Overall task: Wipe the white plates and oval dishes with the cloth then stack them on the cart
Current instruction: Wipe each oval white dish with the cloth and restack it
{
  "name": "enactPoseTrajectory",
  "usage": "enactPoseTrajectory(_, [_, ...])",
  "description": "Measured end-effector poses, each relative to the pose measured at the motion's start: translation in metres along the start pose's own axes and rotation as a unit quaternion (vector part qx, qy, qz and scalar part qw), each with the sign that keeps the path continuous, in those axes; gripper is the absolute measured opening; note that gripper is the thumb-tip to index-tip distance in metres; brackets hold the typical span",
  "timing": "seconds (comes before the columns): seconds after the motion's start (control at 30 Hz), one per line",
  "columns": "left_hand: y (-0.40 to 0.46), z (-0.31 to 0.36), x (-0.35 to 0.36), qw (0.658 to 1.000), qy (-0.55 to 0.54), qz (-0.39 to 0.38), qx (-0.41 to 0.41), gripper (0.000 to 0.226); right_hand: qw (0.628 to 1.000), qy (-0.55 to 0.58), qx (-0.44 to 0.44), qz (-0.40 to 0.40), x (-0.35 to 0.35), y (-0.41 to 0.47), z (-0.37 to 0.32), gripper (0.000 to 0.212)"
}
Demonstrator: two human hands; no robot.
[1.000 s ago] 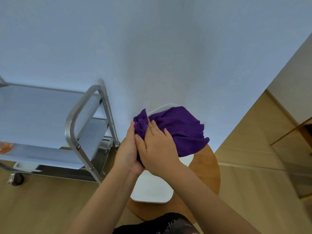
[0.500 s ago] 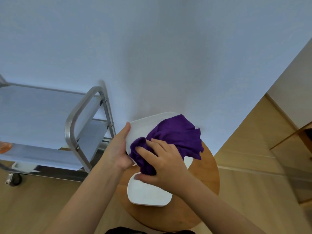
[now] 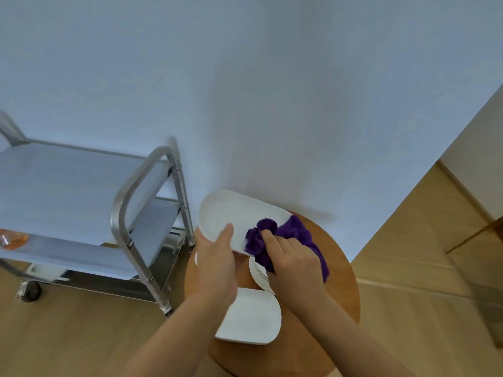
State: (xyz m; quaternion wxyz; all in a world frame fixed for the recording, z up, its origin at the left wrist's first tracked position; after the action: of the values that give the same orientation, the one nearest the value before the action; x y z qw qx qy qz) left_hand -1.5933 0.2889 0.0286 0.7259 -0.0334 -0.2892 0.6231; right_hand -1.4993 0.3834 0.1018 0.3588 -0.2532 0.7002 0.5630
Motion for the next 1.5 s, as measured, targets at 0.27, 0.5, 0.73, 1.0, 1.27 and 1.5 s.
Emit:
enactPoseTrajectory(0.27, [0.027,0.019,-0.002,0.997,0.048,-0.06,-0.013,0.03,0.995,0.01,-0.096,0.019,-0.004,-0.022,-0.005,0.05])
enactPoseTrajectory(0.5, [0.041,0.028,-0.005,0.972,0.13,-0.16,-0.113,0.031,0.978,0.133,-0.15,-0.053,-0.027,-0.016,0.015,0.046])
enactPoseTrajectory(0.73, [0.046,0.013,-0.003,0.914,0.285,-0.25,-0.142,0.08,0.796,0.507,0.283,-0.169,-0.008,-0.013,0.079,0.046])
enactPoseTrajectory(1.0, [0.027,-0.003,0.014,0.924,-0.04,-0.344,-0.16,0.075,0.483,0.733,0.451,-0.164,0.035,-0.044,0.091,0.07])
enactPoseTrajectory(1.27, [0.016,0.013,0.019,0.933,-0.045,-0.332,-0.135,0.067,0.431,0.758,0.488,0.047,0.021,-0.037,0.122,0.043])
enactPoseTrajectory(1.5, [-0.01,0.024,0.042,0.932,0.158,-0.322,-0.043,0.051,0.841,0.4,0.351,-0.097,0.0,0.025,0.07,0.064])
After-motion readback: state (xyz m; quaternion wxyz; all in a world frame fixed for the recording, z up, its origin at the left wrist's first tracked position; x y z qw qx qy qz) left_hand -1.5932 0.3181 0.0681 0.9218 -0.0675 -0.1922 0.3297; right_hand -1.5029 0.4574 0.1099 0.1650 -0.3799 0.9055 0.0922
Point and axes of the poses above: each hand's wrist, its own y-axis towards the middle knuckle, its own x-axis out of the palm, z = x × y, the point moved 9 cm from there along y, towards the middle knuckle, and after that the axes turned 3 degrees about x, right-handed, at the moved point
